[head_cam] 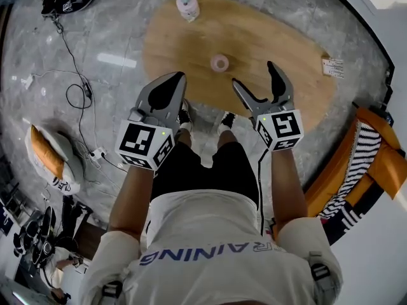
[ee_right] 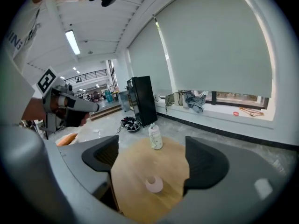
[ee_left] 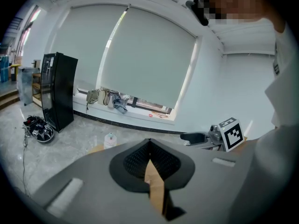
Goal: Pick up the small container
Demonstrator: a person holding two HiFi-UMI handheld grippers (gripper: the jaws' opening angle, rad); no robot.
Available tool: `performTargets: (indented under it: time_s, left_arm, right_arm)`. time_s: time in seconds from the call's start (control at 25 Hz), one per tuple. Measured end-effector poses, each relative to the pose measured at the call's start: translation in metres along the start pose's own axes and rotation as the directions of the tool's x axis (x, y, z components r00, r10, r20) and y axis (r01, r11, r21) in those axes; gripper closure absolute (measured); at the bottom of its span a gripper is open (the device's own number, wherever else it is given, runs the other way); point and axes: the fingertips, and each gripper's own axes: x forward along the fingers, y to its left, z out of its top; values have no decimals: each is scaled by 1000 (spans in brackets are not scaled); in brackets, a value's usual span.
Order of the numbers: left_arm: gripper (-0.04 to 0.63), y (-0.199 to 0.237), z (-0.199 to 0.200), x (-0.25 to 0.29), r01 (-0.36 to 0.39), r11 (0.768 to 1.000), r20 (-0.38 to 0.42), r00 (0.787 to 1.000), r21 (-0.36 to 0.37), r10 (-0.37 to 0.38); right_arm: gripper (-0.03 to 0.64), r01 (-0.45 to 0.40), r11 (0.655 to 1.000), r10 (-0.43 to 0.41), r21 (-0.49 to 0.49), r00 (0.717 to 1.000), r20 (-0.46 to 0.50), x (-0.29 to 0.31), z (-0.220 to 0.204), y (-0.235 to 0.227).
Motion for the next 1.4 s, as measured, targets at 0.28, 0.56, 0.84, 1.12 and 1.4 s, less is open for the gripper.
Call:
performTargets:
  time_s: [0.28,0.56,0.84,1.12,1.4]
  left_arm:
    - [594,1,-2,-4,8,1000,-1,1000,-11,-8]
    - [592,1,-6,-4,11,1000,3,1000,6,-11]
    - [594,15,-21,3,1,1000,-6,1000,0,-1]
    - [594,26,-37,16,2,1000,-4,1000,13,-2]
    - [594,46,-69,27,-5,1000,-33,999,0,5]
  right_arm:
    - [46,-13,1000,12,-14,999,-36,5,-7,9]
    - [16,-39,999,34,-38,994,-101,33,-55,11]
    - [17,-71,997,67,-21,986,-156,101,-124,12]
    - [39,-83,996,67,-44,959,-275,173,-205,3]
    - [81,-65,998,56,-23,954,-296,208,-244,-2]
